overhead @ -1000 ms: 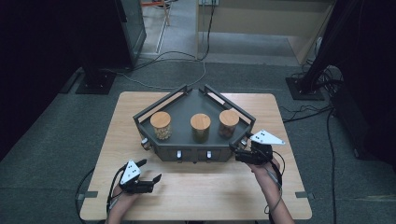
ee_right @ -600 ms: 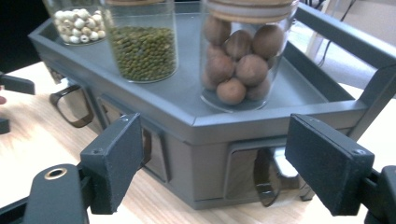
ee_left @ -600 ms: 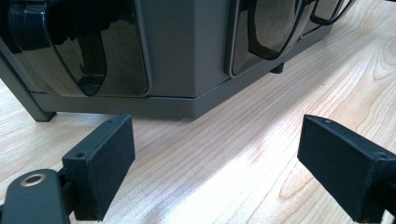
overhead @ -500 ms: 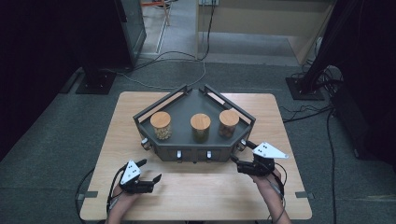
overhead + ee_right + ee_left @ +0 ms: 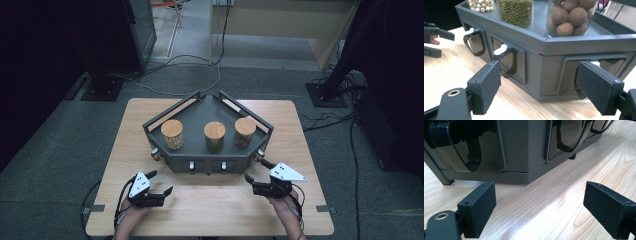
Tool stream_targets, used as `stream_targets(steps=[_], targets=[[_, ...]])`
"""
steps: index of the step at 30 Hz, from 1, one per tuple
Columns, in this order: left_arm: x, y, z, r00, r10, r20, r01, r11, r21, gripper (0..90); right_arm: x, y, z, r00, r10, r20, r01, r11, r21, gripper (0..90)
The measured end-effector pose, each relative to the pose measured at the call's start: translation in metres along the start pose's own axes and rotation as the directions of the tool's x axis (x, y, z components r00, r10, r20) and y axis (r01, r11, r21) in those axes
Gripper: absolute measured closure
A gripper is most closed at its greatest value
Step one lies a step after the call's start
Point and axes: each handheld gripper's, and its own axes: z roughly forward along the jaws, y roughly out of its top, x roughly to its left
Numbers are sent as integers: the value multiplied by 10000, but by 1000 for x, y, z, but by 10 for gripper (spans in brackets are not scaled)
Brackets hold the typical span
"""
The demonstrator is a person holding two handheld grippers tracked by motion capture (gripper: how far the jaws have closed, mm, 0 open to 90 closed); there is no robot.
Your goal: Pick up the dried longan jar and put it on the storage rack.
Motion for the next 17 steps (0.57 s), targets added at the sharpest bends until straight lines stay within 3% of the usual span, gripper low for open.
stream_targets(steps=[11, 17], targets=[[0, -1, 0, 10000, -5, 2, 5, 10000, -29, 110, 0, -27, 11, 9989, 354, -300, -350, 9993, 123, 192], [0, 0, 0, 10000, -15, 6, 15, 10000, -23, 110, -1, -32, 14, 9982, 488, -358, -485, 9988, 99, 192]])
